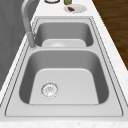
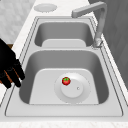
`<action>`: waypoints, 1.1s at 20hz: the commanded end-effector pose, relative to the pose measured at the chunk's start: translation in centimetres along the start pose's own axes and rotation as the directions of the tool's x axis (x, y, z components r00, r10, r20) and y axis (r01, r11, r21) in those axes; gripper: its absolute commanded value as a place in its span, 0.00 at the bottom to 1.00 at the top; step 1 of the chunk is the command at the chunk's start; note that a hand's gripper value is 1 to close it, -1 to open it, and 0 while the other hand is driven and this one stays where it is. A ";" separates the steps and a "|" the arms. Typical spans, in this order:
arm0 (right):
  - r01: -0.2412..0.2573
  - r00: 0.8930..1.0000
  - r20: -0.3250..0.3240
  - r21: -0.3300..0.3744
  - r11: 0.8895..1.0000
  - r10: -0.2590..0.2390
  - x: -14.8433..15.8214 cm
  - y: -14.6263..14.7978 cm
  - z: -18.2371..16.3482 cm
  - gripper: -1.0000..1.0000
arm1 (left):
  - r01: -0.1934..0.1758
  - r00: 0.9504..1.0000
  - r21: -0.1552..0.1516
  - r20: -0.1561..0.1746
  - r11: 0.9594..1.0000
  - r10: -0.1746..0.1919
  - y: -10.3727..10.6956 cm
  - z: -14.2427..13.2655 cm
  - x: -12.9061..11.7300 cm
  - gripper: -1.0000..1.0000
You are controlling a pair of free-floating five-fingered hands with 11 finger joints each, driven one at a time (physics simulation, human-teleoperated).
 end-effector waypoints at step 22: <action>-0.060 0.966 0.250 -0.006 0.998 0.059 6.1 6.9 5.5 1.00 | 0.000 1.000 0.000 0.000 1.000 0.000 0.0 0.0 0.0 0.50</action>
